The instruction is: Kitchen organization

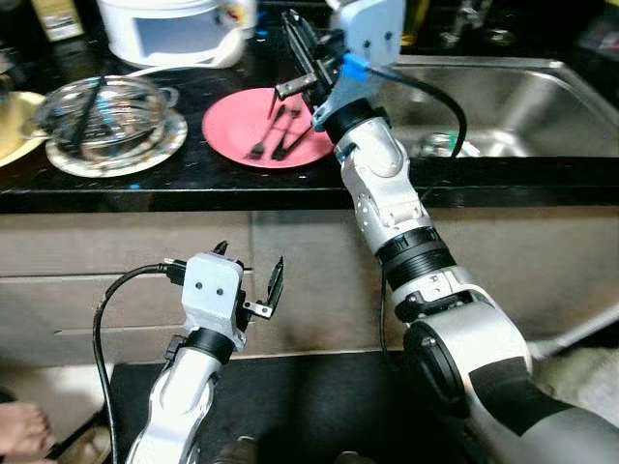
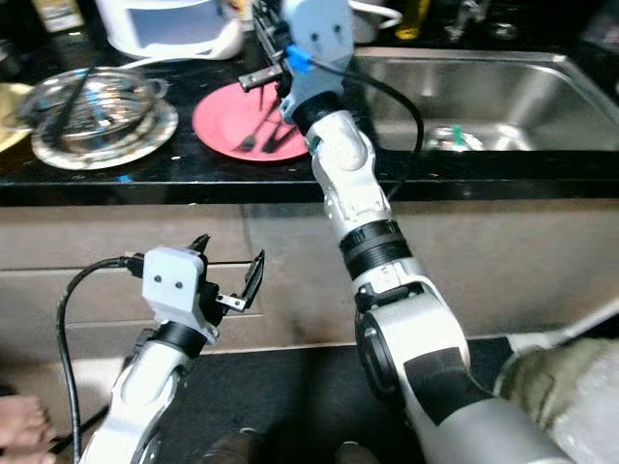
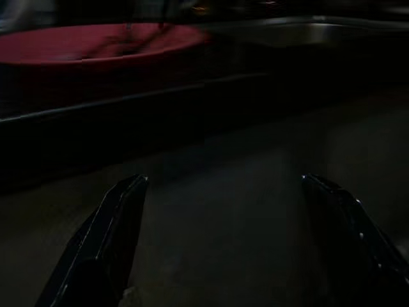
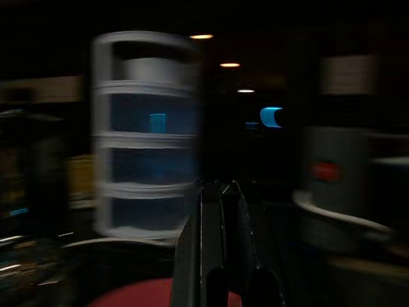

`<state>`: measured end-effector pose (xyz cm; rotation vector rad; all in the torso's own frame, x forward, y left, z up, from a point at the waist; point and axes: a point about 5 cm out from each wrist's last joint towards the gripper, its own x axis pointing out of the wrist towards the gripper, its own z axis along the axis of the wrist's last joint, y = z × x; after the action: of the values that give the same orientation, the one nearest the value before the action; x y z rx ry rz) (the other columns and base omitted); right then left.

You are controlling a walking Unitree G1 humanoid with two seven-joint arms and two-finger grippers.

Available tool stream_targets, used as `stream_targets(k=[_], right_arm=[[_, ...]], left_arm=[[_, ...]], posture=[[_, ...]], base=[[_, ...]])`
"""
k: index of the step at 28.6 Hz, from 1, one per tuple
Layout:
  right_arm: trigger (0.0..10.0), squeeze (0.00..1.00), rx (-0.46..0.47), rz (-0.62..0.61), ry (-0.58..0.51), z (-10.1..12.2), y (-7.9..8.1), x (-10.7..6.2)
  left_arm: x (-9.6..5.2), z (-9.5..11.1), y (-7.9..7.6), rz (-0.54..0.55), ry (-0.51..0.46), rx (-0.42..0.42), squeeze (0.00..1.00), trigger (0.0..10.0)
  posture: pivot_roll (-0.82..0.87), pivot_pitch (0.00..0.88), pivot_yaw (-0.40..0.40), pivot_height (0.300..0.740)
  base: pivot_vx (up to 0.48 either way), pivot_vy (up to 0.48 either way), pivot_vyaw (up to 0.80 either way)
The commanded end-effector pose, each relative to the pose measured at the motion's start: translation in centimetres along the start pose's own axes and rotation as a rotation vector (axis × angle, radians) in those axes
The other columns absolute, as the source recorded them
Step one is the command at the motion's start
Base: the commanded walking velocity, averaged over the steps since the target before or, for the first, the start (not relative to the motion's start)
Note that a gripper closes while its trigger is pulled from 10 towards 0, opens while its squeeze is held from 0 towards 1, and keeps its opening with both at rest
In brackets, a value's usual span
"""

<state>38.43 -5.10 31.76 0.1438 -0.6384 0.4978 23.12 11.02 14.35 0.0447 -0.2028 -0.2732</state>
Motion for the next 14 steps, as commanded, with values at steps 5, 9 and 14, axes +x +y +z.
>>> stream_targets(k=[5, 9, 14], right_arm=[[10.0, 0.00, 0.055, -0.009, -0.033, 0.5, -0.3, 0.0], [10.0, 0.00, 0.256, 0.006, -0.087, 1.4, -0.6, 0.5], [10.0, 0.00, 0.462, 0.010, -0.156, 2.6, -1.2, 0.8]], left_arm=[[0.0, 0.0, -0.2, -0.006, 0.002, 0.007, 0.00, 10.0], [0.0, 0.0, -0.2, -0.004, 0.001, 0.008, 0.00, 10.0], [0.0, 0.0, -0.2, 0.000, 0.001, 0.010, 0.00, 10.0]], posture=[[0.09, 0.115, -0.091, 0.740], [0.09, 0.113, -0.094, 0.740], [0.09, 0.110, -0.094, 0.740]], base=[[0.000, 0.000, -0.16], [0.000, 0.000, 0.00], [0.000, 0.000, 0.00]])
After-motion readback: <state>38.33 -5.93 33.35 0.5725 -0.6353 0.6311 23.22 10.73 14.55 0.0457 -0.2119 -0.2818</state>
